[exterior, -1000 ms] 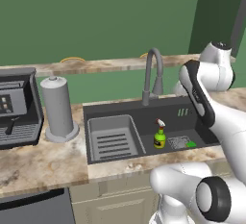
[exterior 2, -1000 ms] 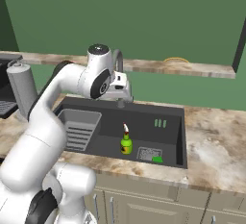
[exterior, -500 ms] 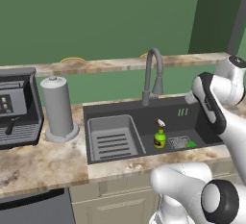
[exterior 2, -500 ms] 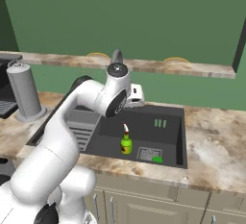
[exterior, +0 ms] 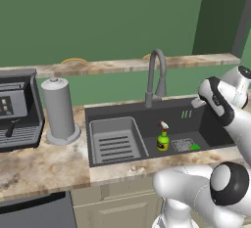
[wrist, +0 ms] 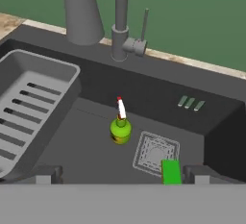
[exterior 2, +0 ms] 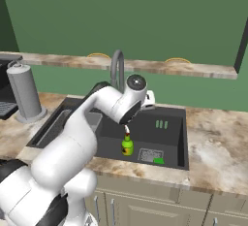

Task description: Pick up the spray and sponge from the sink, and place them back in the cabinet, and close the cabinet doors.

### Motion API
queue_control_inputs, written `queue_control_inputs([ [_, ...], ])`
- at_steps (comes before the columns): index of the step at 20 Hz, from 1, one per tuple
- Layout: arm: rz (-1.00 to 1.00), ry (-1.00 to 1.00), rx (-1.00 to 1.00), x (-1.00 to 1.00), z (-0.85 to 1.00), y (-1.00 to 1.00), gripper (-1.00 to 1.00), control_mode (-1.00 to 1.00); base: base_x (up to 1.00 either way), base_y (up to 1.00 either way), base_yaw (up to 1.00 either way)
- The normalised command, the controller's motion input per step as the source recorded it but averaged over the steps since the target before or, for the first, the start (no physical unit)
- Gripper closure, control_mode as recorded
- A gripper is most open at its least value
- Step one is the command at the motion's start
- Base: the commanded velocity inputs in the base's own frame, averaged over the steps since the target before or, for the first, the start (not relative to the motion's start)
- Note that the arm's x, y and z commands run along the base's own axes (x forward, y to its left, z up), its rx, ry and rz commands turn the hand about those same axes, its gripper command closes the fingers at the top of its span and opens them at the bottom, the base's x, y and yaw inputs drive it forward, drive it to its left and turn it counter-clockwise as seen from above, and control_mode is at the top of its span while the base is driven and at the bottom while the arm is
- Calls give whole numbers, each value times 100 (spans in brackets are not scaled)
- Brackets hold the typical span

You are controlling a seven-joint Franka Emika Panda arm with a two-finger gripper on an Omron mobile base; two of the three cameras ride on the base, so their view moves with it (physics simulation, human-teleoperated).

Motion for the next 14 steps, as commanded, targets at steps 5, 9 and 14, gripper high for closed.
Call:
queue_control_inputs([
  [5, 9, -1, 9, 38, -30, -23, -100, -100, 0, 0, 0],
  [9, 9, -2, 7, 28, -30, -18, -100, -100, 0, 0, 0],
  [14, 8, 0, 6, 32, -29, -8, -100, -100, 0, 0, 0],
])
